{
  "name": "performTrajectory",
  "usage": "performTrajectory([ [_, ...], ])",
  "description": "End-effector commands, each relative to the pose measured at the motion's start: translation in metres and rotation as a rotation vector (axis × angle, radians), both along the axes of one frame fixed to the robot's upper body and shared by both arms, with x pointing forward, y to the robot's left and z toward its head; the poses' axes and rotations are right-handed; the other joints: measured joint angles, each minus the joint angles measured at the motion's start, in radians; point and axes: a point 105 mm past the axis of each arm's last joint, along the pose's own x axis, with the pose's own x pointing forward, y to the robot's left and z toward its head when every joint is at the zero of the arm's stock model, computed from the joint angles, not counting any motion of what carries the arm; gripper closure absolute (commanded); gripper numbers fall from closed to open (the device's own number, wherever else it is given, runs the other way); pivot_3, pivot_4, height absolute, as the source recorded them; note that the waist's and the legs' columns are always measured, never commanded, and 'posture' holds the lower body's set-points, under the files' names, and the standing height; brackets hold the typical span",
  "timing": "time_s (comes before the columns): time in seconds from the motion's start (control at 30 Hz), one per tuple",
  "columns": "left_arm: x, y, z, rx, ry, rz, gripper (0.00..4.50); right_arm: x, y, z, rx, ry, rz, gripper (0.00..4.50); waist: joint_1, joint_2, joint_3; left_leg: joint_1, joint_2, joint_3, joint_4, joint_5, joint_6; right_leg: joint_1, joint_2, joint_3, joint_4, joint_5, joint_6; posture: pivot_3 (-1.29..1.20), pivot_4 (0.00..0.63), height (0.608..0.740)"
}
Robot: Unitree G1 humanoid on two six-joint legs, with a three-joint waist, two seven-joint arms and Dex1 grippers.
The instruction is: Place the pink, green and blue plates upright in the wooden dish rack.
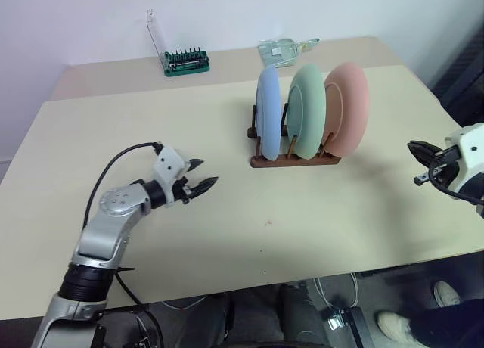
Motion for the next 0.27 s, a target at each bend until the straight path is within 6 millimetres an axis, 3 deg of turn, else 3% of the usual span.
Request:
performTrajectory([
  [0.03,-0.001,0.013,0.006,-0.003,-0.033,0.028,1.47,-0.007,0.012,0.005,0.040,-0.020,0.093,4.47,0.002,0.000,0.000,0.000,0.000,0.000,0.000,0.000,0.000,0.000,0.000,0.000,0.000,0.000,0.000,0.00,0.150,0.740],
  [0.27,-0.019,0.019,-0.007,-0.004,0.037,0.012,1.47,-0.020,0.042,-0.023,0.090,0.142,0.284,4.47,0.000,0.000,0.000,0.000,0.000,0.000,0.001,0.000,0.000,0.000,0.000,0.000,0.000,0.000,0.000,0.00,0.150,0.740],
])
